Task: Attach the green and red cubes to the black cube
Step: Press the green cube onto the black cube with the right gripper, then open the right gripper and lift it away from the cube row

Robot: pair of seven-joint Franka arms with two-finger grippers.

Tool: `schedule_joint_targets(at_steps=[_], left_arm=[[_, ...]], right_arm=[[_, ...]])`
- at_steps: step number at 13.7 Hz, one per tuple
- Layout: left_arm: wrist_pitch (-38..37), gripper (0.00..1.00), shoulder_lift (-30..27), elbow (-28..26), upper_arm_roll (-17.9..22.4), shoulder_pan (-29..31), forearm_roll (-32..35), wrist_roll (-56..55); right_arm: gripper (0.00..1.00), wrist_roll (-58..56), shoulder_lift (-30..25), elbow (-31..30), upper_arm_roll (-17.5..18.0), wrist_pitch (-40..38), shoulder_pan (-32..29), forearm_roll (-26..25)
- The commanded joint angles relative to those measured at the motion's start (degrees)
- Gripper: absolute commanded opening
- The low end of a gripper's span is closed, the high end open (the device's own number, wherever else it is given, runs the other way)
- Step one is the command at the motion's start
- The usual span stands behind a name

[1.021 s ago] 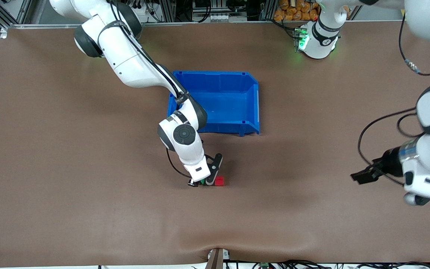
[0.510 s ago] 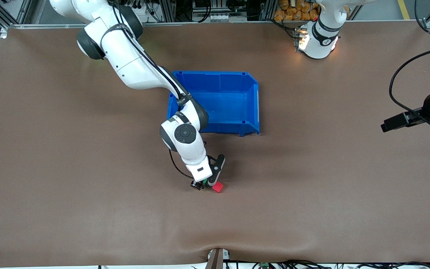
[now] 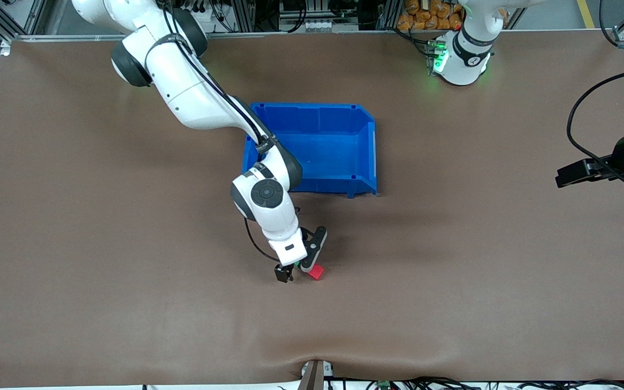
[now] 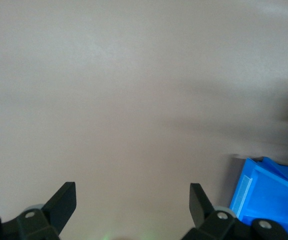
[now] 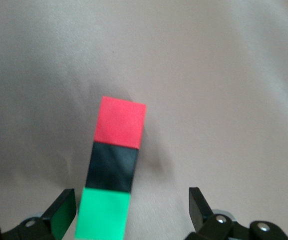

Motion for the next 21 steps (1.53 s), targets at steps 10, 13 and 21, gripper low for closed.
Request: schedule_joint_targets(at_steps=[10,13,21], left_arm=[[9.5,1.00,-19.3,-25.4,-0.6,7.4,-7.0,6.6],[14.4,1.00,-23.4,-31.6,0.0,7.5,-7.0,7.7],[14.1,1.00,-20.8,-27.3,-0.1,7.9,-6.9,8.0]], right_arm=[[1.00,9.8,-22.9,-13.4,-0.7,-18.2,-10.8,2.1],[1.00,9.8,-33.0,-22.5,-0.6,-18.3,-16.8,2.3],[1.00,11.0,-49.2,-26.0,-0.9,-34.4,-27.5,7.0]])
